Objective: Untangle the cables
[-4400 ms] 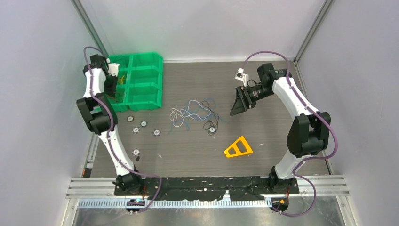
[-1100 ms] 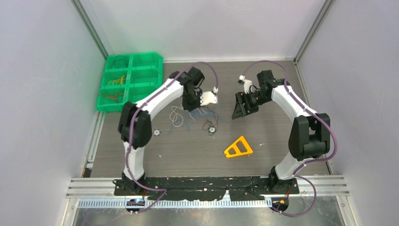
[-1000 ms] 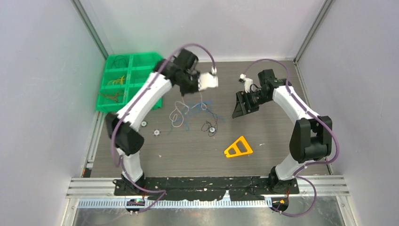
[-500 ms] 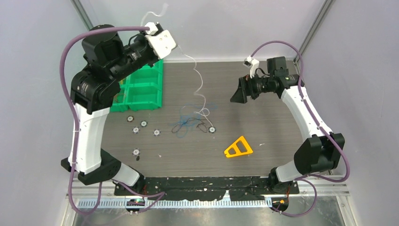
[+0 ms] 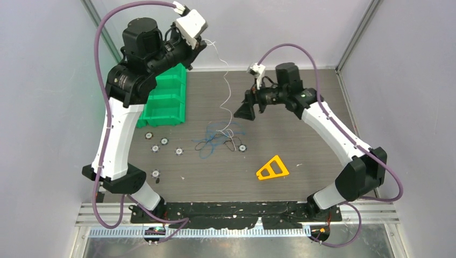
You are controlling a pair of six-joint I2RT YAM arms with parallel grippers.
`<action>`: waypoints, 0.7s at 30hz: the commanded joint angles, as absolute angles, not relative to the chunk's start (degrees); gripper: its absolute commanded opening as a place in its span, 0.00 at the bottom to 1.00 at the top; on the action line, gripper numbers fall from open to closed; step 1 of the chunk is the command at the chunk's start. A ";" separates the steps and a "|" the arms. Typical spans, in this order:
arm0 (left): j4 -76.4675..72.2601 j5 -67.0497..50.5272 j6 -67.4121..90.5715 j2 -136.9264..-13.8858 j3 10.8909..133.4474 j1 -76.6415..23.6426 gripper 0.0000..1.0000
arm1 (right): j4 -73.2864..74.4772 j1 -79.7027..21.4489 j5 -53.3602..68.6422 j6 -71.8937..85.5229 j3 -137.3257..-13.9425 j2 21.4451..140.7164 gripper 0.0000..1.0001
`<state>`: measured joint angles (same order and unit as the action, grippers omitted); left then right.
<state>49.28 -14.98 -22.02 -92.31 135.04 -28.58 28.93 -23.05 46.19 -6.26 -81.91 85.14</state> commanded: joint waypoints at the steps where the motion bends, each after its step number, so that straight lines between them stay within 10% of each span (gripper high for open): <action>1: 41.81 -16.72 -13.67 -91.43 137.17 -26.11 0.00 | 11.36 -27.67 41.17 1.79 -78.82 89.51 0.93; 9: 40.90 -16.60 -10.88 -91.00 137.38 -23.83 0.00 | 0.71 -30.45 35.79 14.26 -79.02 101.86 0.87; 11: 40.97 -16.26 -9.71 -91.00 137.33 -22.77 0.00 | -1.32 -30.91 37.31 16.98 -79.64 104.74 0.69; 14: 41.93 -14.58 -7.95 -90.89 136.85 -20.60 0.00 | -3.21 -31.03 38.85 19.19 -80.40 106.26 0.17; 21: 45.50 -34.33 -3.32 -87.06 118.48 -9.27 0.00 | -7.33 -30.66 47.62 30.03 -88.17 97.62 0.05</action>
